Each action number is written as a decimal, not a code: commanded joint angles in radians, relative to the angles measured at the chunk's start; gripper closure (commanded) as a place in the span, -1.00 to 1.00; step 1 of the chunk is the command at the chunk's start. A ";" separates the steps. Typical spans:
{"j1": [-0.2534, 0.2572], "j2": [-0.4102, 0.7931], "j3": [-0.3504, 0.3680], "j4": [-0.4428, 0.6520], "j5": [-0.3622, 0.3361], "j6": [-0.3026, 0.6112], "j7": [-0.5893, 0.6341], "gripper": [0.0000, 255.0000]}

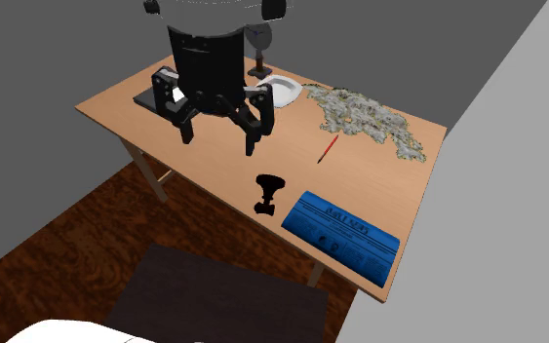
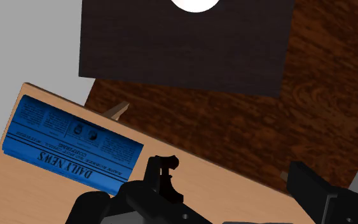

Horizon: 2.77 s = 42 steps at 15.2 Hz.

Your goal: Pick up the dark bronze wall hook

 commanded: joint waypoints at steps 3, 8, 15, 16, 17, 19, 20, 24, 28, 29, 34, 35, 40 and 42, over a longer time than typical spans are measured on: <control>0.000 0.016 -0.012 -0.053 0.002 0.078 -0.014 -1.00; 0.002 0.088 -0.044 -0.162 0.010 0.279 -0.053 -1.00; 0.018 0.269 -0.091 -0.250 0.047 0.573 -0.125 -1.00; 0.023 0.302 -0.098 -0.256 0.057 0.615 -0.138 -1.00; 0.028 0.336 -0.105 -0.260 0.068 0.656 -0.152 -1.00; 0.041 0.410 -0.120 -0.263 0.096 0.738 -0.184 -1.00; 0.048 0.449 -0.128 -0.261 0.113 0.778 -0.202 -1.00; 0.081 0.616 -0.153 -0.236 0.211 0.923 -0.296 -1.00; 0.101 0.794 -0.154 -0.178 0.361 1.038 -0.426 -1.00; 0.101 0.839 -0.147 -0.159 0.404 1.060 -0.463 -1.00; 0.059 1.058 -0.078 -0.037 0.599 1.147 -0.631 -1.00; 0.046 1.100 -0.060 -0.009 0.630 1.160 -0.659 -1.00; 0.020 1.171 -0.025 0.019 0.682 1.201 -0.709 -1.00; 0.010 1.200 -0.010 0.029 0.702 1.218 -0.730 -1.00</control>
